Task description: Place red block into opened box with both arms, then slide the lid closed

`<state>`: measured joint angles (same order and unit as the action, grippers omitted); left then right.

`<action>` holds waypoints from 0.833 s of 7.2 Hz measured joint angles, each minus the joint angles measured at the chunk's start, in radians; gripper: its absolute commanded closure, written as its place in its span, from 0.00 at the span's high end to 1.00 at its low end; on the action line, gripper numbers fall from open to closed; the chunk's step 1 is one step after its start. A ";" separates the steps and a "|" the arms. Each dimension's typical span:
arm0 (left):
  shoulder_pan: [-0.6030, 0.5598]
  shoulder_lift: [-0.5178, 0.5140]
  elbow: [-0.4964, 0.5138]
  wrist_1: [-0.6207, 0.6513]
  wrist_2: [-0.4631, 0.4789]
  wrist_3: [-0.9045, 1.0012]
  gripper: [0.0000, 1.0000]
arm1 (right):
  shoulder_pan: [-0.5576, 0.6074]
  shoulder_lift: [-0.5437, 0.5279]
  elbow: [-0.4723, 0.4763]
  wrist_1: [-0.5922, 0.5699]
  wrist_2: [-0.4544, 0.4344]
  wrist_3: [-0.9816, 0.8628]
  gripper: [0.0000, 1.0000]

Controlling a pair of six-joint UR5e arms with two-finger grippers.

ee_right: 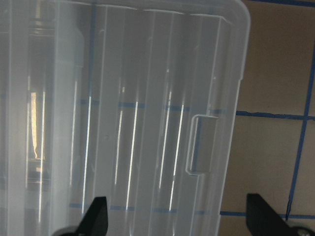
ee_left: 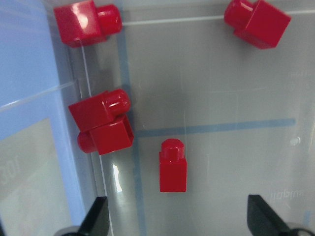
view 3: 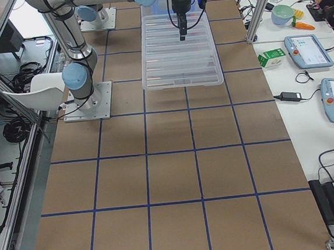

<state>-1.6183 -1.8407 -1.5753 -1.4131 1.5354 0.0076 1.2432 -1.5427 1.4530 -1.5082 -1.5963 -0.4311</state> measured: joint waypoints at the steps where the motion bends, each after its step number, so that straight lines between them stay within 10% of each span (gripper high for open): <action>1: 0.001 0.033 0.043 -0.070 0.007 0.001 1.00 | -0.083 0.000 0.003 -0.004 0.003 -0.105 1.00; 6: 0.020 0.228 0.083 -0.259 0.065 -0.014 1.00 | -0.354 0.008 0.032 -0.009 0.015 -0.359 1.00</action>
<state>-1.5985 -1.6128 -1.4924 -1.6725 1.6000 -0.0062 0.8896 -1.5344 1.4853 -1.5175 -1.5815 -0.7905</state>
